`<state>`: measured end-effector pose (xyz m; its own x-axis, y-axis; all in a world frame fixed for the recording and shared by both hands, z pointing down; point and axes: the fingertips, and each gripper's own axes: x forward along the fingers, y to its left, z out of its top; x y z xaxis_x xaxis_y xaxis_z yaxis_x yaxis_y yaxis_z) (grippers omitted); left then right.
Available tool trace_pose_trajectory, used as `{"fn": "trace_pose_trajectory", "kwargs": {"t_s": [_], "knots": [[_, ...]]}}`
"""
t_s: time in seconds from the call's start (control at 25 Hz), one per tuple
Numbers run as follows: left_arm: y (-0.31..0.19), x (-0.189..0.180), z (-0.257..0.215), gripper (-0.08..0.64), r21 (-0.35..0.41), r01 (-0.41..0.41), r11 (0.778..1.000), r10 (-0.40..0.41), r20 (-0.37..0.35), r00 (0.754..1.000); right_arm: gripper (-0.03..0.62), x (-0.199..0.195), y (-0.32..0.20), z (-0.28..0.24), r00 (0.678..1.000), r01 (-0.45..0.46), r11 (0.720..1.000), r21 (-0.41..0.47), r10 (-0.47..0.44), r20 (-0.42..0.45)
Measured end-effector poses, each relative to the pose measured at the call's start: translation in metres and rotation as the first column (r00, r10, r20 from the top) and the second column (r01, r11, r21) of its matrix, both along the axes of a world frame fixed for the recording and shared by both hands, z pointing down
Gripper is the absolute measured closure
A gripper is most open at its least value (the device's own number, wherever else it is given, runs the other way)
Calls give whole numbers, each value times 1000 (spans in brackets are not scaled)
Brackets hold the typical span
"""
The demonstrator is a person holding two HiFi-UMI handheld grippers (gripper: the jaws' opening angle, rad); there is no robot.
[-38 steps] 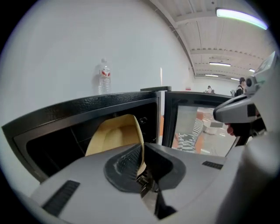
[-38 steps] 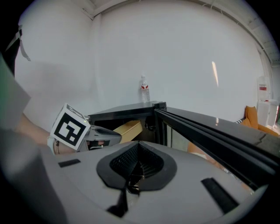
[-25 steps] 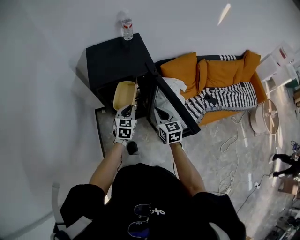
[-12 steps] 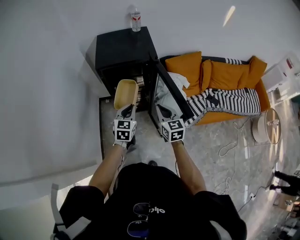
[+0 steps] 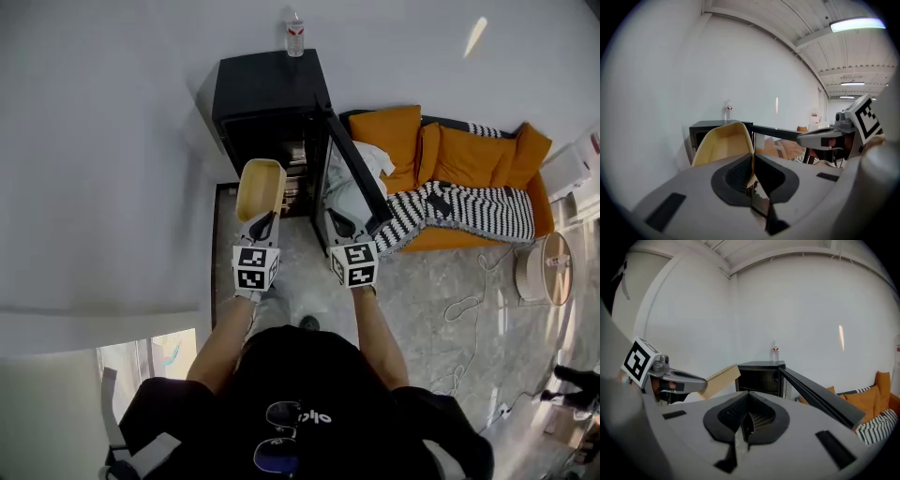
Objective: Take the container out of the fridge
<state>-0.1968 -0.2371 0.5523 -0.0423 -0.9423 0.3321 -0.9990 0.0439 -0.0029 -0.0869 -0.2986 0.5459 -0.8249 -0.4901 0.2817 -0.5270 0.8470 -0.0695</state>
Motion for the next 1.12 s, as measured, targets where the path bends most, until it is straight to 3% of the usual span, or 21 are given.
{"fn": "trace_pose_trajectory", "kwargs": {"t_s": [0.56, 0.84, 1.12], "knots": [[38, 8, -25, 538, 26, 92, 995, -91, -17, 996, 586, 36, 13, -4, 1000, -7, 999, -52, 8, 19], [62, -18, -22, 538, 29, 116, 993, -114, -39, 993, 586, 28, 15, 4, 999, -22, 995, -101, 25, 31], [91, -64, -12, 538, 22, 121, 992, -119, -66, 991, 586, -8, 33, 14, 999, -36, 990, -135, 40, 27]]}}
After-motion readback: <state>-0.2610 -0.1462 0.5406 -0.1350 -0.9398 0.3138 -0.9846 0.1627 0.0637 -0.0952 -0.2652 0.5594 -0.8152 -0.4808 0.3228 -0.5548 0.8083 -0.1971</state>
